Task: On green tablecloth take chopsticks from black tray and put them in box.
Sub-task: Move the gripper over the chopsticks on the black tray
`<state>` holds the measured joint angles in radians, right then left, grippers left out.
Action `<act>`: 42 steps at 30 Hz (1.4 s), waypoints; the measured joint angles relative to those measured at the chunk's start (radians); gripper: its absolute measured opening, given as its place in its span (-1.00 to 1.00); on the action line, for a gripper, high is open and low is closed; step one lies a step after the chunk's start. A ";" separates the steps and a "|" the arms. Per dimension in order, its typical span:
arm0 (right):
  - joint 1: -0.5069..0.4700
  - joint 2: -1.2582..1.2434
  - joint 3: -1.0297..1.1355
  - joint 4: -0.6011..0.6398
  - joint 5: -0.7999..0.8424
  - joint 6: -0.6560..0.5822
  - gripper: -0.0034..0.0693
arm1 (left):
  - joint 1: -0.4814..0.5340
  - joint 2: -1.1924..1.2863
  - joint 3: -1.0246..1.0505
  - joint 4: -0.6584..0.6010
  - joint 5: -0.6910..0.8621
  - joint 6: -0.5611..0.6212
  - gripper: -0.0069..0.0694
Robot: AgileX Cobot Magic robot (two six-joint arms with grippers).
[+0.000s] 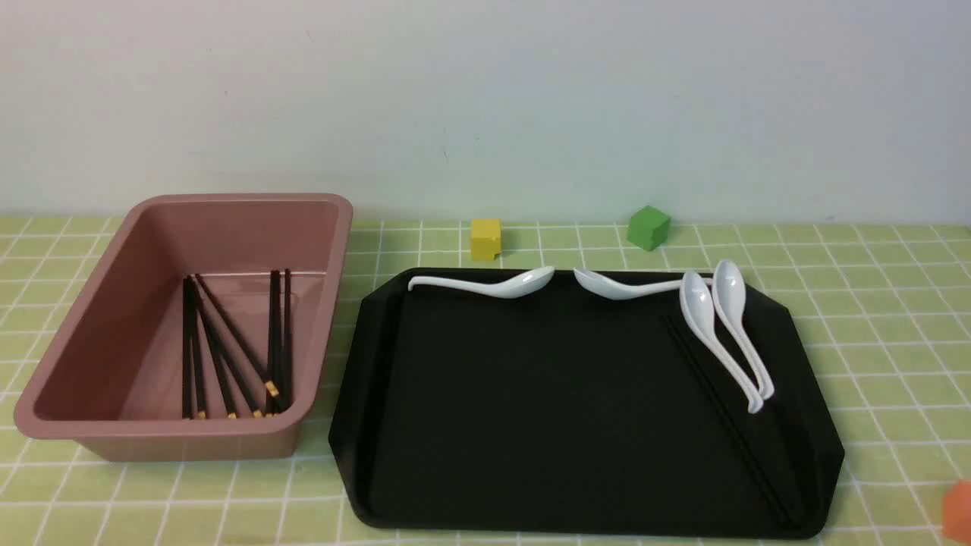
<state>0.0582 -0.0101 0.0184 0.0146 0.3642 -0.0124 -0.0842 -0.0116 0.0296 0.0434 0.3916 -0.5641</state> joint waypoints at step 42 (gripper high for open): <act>0.000 0.000 0.000 0.000 0.000 0.000 -0.26 | 0.000 0.000 0.000 0.000 0.000 0.000 -0.19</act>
<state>0.0582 -0.0101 0.0184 0.0146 0.3642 -0.0124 -0.0842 -0.0116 0.0296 0.0434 0.3916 -0.5641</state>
